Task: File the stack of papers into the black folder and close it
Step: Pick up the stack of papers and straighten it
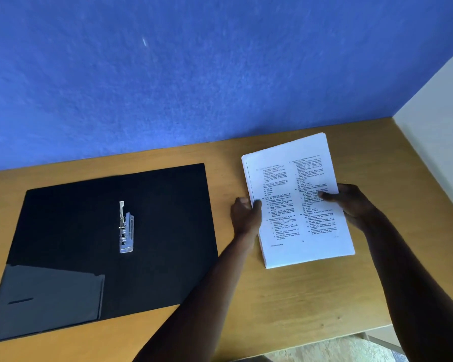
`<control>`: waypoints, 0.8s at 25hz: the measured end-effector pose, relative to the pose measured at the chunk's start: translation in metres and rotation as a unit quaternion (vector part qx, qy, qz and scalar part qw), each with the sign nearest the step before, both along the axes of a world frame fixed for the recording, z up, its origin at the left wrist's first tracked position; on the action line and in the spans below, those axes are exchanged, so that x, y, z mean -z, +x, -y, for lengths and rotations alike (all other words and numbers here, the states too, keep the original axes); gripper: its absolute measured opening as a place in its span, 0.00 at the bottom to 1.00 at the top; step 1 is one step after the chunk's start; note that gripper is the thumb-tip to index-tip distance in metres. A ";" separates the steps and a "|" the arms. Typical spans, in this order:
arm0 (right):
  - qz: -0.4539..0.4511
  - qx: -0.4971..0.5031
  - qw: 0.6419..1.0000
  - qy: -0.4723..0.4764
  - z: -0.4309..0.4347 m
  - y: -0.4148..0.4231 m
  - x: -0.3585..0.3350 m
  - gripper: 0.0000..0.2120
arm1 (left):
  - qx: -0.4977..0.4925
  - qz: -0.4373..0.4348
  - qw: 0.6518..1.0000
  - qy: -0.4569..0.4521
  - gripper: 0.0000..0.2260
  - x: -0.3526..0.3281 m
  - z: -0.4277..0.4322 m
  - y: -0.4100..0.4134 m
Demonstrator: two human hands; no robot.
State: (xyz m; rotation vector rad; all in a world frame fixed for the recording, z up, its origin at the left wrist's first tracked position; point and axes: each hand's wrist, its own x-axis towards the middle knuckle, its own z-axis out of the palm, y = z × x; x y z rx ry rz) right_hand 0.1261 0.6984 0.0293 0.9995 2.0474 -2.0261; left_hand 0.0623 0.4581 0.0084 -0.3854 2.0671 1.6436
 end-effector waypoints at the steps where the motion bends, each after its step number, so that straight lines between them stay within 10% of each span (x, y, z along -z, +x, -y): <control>1: -0.024 -0.012 1.000 -0.017 0.000 0.003 -0.004 0.23 | -0.004 -0.028 1.000 0.005 0.15 0.002 0.002 -0.009; 8: -0.163 -0.002 0.986 -0.040 0.008 0.002 -0.028 0.16 | 0.129 -0.104 0.968 0.190 0.14 -0.042 0.002 -0.053; 20: -0.259 0.085 0.959 -0.083 0.031 -0.004 -0.026 0.12 | 0.114 -0.216 0.943 0.225 0.07 -0.051 -0.003 -0.054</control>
